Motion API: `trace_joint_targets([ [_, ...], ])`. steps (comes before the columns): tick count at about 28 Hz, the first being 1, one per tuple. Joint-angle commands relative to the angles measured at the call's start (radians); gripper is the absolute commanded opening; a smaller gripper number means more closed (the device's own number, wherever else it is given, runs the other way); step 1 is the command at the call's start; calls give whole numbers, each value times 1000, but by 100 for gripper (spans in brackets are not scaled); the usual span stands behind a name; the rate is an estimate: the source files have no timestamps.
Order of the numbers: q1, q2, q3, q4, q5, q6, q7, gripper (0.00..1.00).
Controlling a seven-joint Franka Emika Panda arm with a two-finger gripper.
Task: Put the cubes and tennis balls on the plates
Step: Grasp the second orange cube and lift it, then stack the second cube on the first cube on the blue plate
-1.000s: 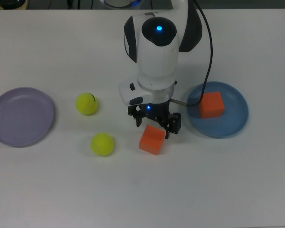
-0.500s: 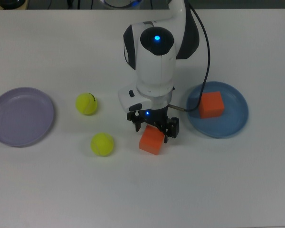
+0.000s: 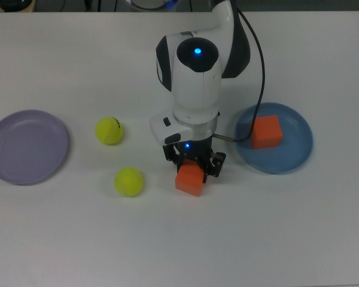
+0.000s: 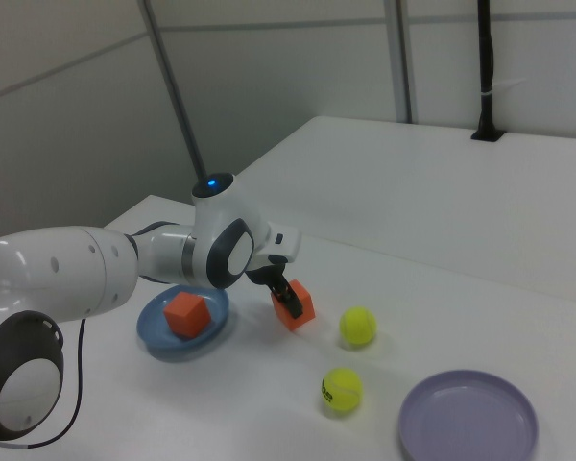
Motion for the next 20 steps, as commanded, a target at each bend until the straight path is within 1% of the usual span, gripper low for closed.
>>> trace_joint_targets([
  [1, 12, -22, -15, 9, 11, 26, -66, 0],
  [3, 12, -54, -6, 6, 16, 20, -81, 0],
  [4, 14, -90, -1, -4, 18, 10, -90, 0],
  [7, 15, -129, 14, -10, 18, -56, -92, 0],
  [9, 15, -150, 39, -10, 15, -90, -93, 0],
  [10, 17, -169, 63, -11, 11, -104, -90, 0],
  [12, 20, -187, 82, -17, 8, -118, -86, 0],
  [14, 25, -203, 98, -33, 5, -139, -82, 0],
  [16, 38, -230, 124, -59, 2, -161, -72, 0],
  [20, 58, -261, 138, -100, -8, -162, -35, 0],
])
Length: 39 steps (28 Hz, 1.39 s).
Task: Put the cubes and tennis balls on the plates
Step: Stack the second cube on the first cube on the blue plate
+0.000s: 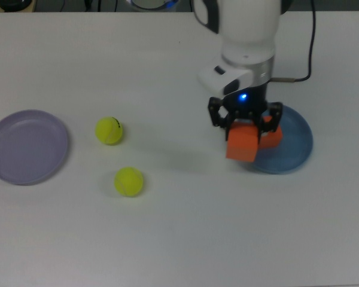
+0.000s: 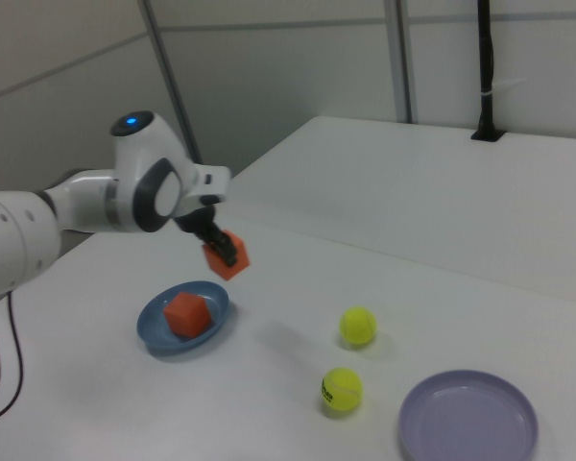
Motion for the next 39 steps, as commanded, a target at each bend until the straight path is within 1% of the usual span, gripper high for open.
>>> trace_joint_targets([
  [1, 32, -76, 22, -116, -32, -7, 47, 0],
  [5, 37, -81, 51, -145, -95, -7, 114, 0],
  [6, 37, -80, 65, -152, -125, -7, 143, 0],
  [9, 37, -80, 76, -177, -153, -1, 171, 0],
  [12, 37, -80, 100, -188, -159, -1, 185, 0],
  [17, 37, -78, 111, -192, -161, 0, 194, 0],
  [27, 37, -67, 112, -192, -174, 4, 194, 0],
  [28, 37, -66, 112, -192, -176, 2, 193, 8],
  [29, 37, -66, 112, -192, -176, -1, 193, 25],
  [30, 37, -66, 112, -192, -176, -7, 193, 59],
  [31, 37, -66, 112, -192, -176, -9, 194, 100],
  [39, 37, -64, 114, -188, -173, -27, 188, 100],
])
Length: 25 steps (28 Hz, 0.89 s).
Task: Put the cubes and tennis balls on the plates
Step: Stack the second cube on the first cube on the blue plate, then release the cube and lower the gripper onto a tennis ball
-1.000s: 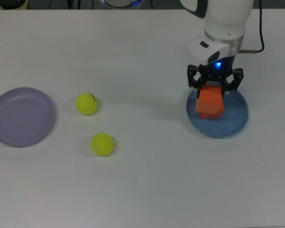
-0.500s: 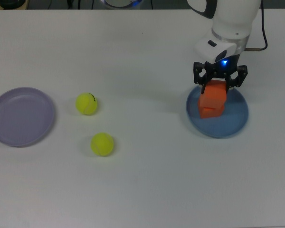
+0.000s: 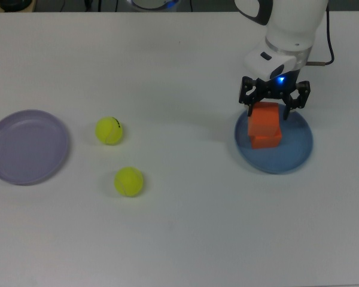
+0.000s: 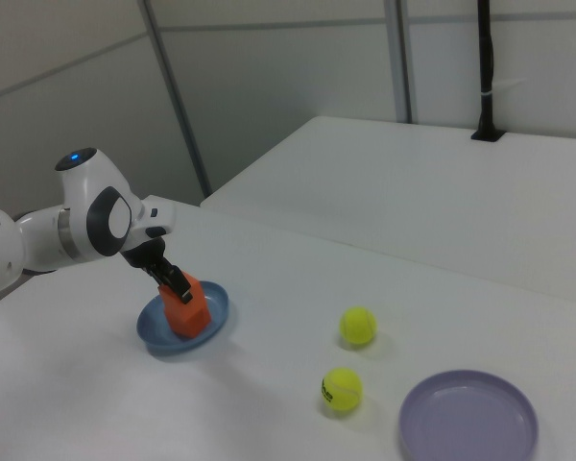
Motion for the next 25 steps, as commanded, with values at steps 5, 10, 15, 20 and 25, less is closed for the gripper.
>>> trace_joint_targets([
  [5, -5, -33, 9, 19, -5, -62, 20, 100],
  [10, -23, -39, 0, 99, 76, -108, 6, 100],
  [15, -71, -84, -25, 125, 231, -142, -106, 100],
  [20, -77, -109, -136, 126, 333, -189, -211, 100],
  [25, -107, -107, -239, 125, 402, -212, -334, 100],
])
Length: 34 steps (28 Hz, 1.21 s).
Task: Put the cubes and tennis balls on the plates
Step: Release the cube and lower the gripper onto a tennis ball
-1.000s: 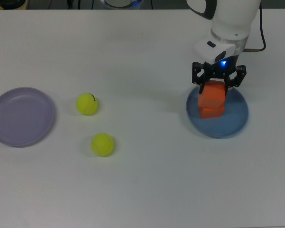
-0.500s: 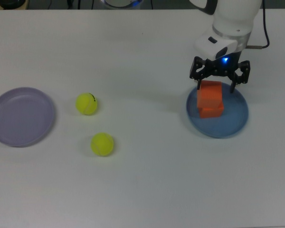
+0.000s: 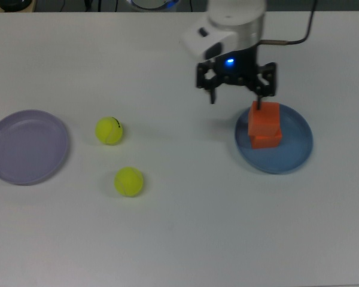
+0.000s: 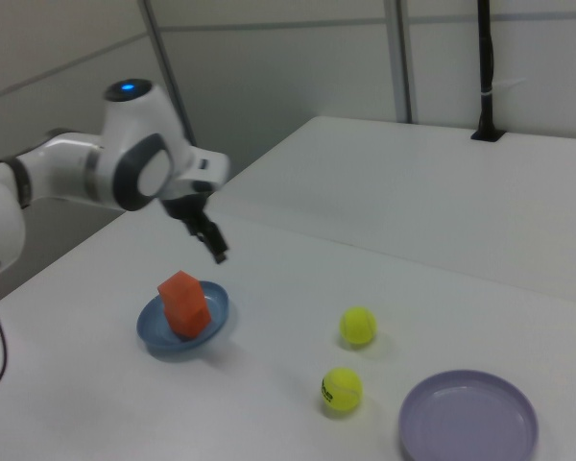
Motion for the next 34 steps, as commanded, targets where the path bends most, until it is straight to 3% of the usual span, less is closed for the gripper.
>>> trace_joint_targets([
  [1, -27, -7, -86, -13, 69, -37, -116, 100],
  [5, -63, -6, -144, -21, 74, -66, -190, 100],
  [14, -106, 5, -199, -87, 77, -69, -302, 100],
  [23, -141, 16, -218, -162, 75, -71, -374, 100],
  [34, -150, 37, -244, -171, 66, -66, -406, 100],
])
